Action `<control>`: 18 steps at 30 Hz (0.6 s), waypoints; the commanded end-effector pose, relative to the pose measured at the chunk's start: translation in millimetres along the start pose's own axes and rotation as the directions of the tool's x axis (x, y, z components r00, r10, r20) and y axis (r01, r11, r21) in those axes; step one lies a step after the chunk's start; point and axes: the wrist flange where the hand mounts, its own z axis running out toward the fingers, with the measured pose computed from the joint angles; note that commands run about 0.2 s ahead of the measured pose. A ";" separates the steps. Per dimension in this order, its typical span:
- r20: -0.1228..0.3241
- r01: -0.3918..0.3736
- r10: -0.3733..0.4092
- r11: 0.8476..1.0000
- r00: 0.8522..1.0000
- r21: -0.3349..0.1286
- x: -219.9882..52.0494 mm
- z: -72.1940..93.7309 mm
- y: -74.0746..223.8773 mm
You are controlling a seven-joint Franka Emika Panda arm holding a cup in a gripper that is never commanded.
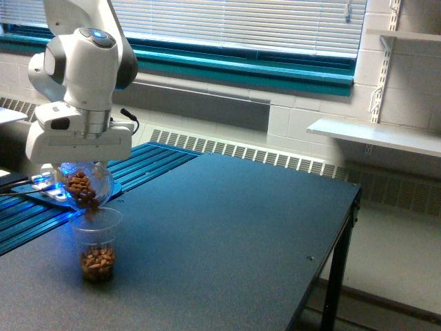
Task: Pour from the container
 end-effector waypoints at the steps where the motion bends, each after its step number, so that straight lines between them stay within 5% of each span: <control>1: -0.008 0.014 -0.014 1.000 1.000 -0.010 4.6 -3.1 -1.9; 18: -0.012 0.027 -0.028 0.999 1.000 -0.028 9.0 -6.7 -8.1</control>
